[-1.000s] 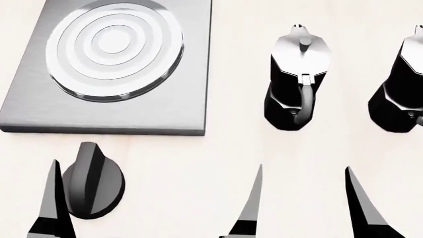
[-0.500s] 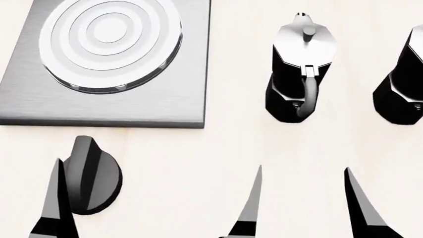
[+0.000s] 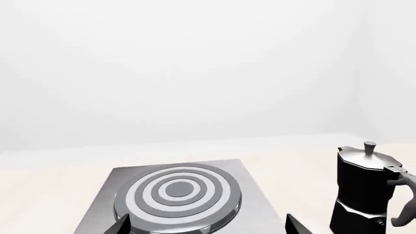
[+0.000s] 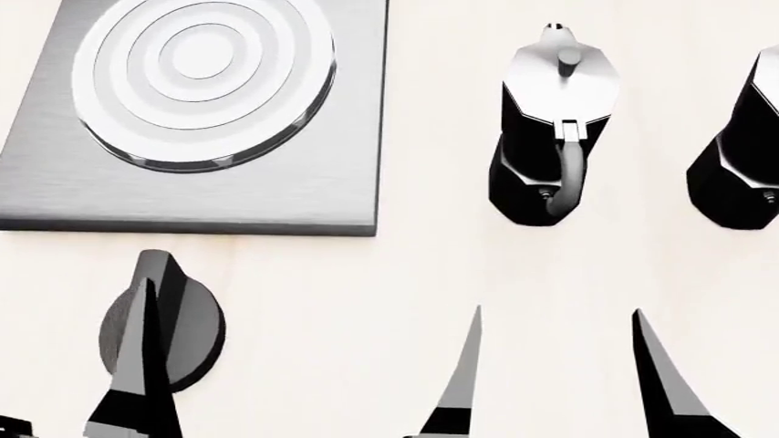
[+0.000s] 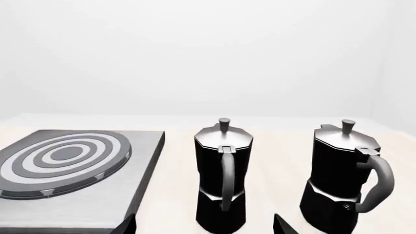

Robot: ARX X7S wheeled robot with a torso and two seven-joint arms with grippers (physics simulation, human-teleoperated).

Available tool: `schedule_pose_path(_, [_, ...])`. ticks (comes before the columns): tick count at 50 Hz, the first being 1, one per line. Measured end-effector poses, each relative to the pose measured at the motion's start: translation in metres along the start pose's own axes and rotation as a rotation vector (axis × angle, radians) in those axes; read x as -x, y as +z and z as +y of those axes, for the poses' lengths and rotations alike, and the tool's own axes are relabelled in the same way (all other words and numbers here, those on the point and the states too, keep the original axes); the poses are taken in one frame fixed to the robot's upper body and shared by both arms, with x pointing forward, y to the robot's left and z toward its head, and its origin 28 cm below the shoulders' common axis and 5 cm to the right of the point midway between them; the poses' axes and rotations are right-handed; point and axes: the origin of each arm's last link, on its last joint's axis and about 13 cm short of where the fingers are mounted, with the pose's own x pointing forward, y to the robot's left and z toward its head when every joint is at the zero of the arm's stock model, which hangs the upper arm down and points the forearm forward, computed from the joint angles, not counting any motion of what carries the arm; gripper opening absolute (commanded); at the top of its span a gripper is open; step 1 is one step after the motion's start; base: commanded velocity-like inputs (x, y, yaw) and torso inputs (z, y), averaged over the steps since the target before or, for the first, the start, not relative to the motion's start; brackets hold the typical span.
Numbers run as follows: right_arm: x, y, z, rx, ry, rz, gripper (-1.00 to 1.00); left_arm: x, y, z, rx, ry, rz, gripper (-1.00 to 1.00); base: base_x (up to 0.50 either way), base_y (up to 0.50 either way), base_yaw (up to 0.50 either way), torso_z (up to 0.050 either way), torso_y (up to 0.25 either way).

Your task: Turn off the stove.

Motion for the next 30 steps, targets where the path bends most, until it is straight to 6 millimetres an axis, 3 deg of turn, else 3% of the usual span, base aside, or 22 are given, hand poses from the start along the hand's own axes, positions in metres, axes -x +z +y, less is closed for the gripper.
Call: schedule_pose_path(30, [-0.001, 0.0, 0.0, 0.0, 0.001, 0.003, 1.0, -0.016, -0.031, -0.003, -0.002, -0.006, 0.058, 1.0, 0.0, 0.0, 0.0, 0.0, 0.0])
